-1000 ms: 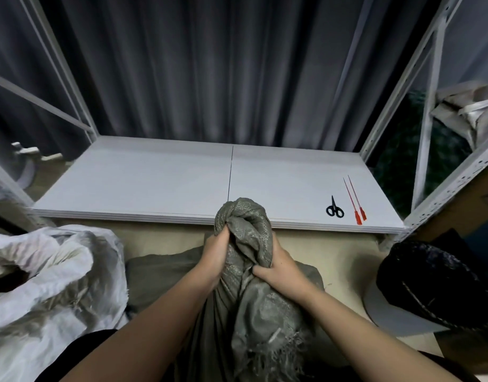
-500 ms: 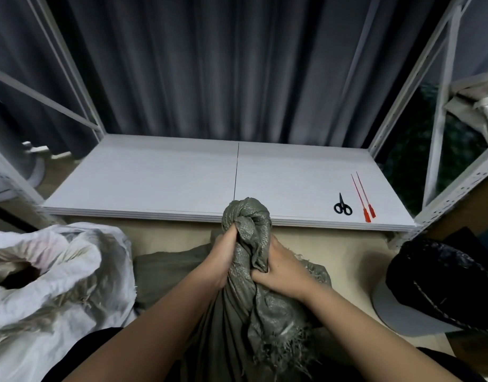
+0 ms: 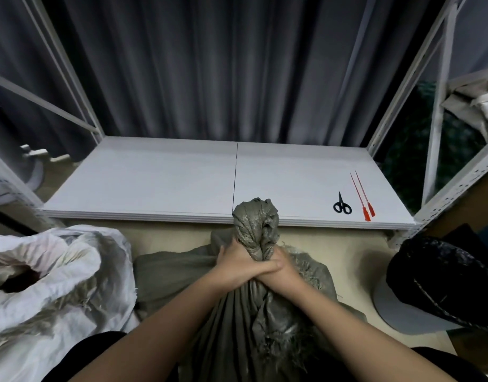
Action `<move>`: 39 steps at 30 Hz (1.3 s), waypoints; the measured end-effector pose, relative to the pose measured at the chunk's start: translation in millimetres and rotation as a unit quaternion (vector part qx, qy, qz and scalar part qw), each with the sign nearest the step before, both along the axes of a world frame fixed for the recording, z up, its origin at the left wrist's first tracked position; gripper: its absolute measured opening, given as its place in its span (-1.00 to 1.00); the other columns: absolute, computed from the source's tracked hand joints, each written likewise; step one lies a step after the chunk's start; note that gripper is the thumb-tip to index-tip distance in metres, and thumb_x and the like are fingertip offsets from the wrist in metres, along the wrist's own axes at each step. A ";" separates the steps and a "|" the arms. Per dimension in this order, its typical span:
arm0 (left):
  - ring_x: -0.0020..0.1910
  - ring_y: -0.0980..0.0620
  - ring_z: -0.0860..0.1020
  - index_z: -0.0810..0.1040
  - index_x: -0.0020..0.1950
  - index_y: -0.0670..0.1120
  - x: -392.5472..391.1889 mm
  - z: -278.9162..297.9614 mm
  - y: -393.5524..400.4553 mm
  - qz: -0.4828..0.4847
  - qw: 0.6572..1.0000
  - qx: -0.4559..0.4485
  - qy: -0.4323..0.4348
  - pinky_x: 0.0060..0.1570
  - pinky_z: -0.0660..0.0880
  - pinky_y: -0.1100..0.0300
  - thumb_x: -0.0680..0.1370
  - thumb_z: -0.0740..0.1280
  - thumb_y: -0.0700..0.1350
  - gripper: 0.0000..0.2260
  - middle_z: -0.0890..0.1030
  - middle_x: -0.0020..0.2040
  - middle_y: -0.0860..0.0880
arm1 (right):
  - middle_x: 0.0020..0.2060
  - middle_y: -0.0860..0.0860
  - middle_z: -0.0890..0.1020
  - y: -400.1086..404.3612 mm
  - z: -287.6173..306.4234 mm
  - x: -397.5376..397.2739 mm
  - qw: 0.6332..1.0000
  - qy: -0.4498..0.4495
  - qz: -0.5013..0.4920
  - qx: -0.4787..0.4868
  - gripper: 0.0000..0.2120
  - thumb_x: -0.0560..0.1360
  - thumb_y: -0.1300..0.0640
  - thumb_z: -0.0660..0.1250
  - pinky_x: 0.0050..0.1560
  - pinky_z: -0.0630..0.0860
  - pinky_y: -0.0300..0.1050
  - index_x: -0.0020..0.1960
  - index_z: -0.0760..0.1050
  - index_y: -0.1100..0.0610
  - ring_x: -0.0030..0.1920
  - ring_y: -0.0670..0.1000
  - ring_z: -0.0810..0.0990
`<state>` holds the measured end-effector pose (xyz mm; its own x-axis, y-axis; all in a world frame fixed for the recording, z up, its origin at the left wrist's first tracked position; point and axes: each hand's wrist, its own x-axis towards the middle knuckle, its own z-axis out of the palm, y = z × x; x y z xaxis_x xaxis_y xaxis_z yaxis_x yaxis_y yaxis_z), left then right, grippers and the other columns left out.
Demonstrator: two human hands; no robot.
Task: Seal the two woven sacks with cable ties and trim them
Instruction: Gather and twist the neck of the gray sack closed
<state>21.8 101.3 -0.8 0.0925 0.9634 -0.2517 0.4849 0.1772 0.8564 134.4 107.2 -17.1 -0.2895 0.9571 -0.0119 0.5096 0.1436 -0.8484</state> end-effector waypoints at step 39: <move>0.07 -0.11 0.62 0.61 0.11 -0.16 30.5 7.0 29.4 0.264 0.873 -0.036 -0.408 0.19 0.51 0.04 0.44 0.44 -0.27 -0.75 0.66 0.08 -0.16 | 0.02 0.03 0.67 27.6 -18.6 18.5 0.992 -0.117 -0.047 -0.030 -0.73 0.42 -0.08 0.30 0.01 0.54 -0.07 0.10 0.53 -0.06 0.04 0.10 0.62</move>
<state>52.4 130.8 6.3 -0.1828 0.9101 -0.3718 -0.4469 0.2599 0.8560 152.9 134.8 -35.7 -0.1822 0.9751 -0.1262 0.7028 0.0393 -0.7103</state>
